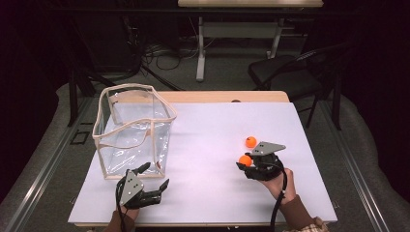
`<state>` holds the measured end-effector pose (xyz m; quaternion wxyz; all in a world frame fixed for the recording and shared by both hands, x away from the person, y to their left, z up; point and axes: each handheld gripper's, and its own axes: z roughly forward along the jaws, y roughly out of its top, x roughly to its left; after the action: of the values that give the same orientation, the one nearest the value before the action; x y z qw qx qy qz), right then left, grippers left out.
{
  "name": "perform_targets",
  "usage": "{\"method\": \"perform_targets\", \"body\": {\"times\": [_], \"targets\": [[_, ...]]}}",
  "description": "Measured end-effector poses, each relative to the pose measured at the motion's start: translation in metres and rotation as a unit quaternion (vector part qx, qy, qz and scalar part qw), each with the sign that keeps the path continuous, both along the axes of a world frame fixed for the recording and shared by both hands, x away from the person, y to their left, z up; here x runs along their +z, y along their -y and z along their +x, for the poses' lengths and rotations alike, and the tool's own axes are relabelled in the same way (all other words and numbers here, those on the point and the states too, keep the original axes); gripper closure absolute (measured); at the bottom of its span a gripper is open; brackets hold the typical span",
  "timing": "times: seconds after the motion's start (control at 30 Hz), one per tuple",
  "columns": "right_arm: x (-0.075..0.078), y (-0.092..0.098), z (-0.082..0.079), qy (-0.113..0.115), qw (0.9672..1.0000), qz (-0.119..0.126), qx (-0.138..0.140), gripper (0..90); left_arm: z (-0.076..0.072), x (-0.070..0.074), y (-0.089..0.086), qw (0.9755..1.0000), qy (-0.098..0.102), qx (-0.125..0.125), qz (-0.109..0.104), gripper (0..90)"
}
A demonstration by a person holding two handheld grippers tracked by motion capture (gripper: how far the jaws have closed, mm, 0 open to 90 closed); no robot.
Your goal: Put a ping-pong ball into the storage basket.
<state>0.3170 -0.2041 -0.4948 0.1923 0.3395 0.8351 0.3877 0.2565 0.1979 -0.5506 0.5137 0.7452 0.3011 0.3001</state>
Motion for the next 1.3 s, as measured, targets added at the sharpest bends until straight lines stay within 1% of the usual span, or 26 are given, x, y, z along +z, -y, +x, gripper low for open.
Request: {"method": "perform_targets", "body": {"times": [0.67,1.03,1.13,1.3], "targets": [[0.010,-0.006,0.005,0.016,0.9996,0.019,0.008,50.9,0.000,0.000,0.000,1.0000,0.000,-0.003,0.001,15.7],[0.012,-0.013,0.009,0.022,0.9994,0.022,0.013,51.0,0.001,0.000,0.000,1.0000,0.000,-0.001,-0.001,15.7],[0.015,-0.015,0.010,0.026,0.9993,0.022,0.015,51.0,0.001,0.000,0.001,1.0000,0.000,-0.001,-0.001,15.7],[0.017,-0.017,0.013,0.030,0.9991,0.027,0.014,51.0,0.001,0.000,0.001,1.0000,0.000,-0.002,-0.001,15.7]]}}
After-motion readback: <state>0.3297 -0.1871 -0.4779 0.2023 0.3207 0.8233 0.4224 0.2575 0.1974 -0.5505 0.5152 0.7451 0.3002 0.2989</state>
